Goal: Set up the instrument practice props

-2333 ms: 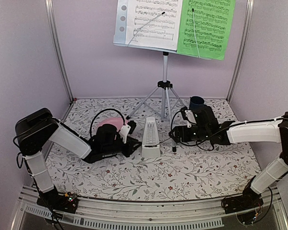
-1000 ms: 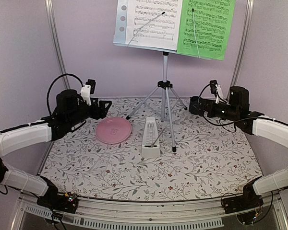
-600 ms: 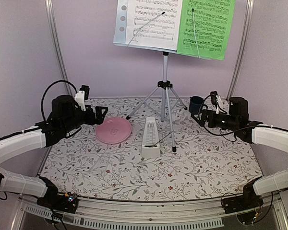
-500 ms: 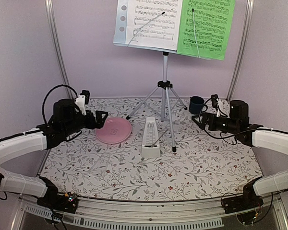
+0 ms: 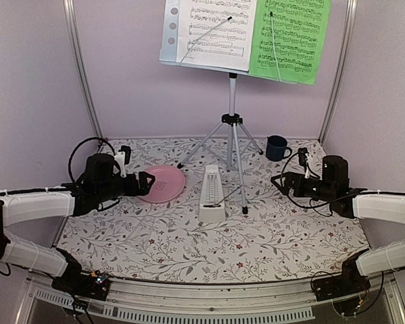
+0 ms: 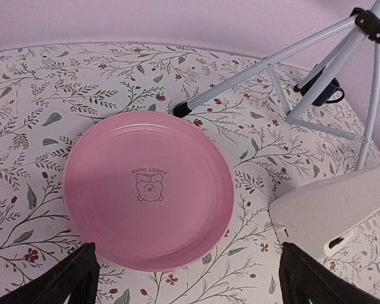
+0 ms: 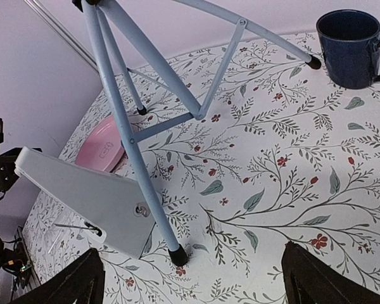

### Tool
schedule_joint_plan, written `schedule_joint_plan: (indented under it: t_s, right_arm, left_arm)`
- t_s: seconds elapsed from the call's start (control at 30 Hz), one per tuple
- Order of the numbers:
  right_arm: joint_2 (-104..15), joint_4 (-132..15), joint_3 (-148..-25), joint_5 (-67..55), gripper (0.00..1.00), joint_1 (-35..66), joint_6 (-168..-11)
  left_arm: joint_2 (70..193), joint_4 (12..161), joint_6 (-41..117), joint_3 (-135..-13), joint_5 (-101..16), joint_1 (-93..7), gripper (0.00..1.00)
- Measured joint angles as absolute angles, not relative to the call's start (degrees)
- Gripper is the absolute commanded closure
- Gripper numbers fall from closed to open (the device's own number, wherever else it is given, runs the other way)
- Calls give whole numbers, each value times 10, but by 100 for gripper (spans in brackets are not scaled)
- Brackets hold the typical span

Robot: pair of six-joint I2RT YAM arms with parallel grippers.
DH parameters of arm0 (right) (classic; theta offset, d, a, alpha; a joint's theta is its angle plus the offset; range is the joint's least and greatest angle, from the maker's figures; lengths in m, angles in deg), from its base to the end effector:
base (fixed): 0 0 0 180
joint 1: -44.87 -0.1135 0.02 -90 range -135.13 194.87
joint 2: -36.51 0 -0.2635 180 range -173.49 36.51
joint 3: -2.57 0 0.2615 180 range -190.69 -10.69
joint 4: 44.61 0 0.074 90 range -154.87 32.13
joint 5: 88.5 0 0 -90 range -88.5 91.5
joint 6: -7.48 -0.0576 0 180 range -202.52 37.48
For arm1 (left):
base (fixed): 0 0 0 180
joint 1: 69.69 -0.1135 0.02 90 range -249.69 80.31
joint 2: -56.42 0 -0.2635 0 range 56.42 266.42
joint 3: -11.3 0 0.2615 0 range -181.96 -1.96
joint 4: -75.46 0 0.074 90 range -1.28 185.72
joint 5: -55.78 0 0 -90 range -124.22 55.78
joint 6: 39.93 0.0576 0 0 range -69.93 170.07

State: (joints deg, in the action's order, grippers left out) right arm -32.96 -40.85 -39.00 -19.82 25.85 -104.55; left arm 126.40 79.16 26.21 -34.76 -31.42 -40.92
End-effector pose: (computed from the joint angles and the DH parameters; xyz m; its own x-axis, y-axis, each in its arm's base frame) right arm 0.2533 0.1095 0.1857 -0.5899 0.1662 -0.7901 -0.4272 0.7662 0.4801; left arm 0.2515 -0.1349 0.1941 -0.5508 -0.1585 -0.8195 0.2406 0.9100 -0.3377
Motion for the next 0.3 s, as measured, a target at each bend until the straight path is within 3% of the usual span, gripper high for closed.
schedule_joint_plan:
  t_s: [0.3]
  right_arm:
    - [-312, -382, -371, -183, 1, 259, -1054]
  left_arm:
    - [1271, 780, 260, -348, -314, -409, 1]
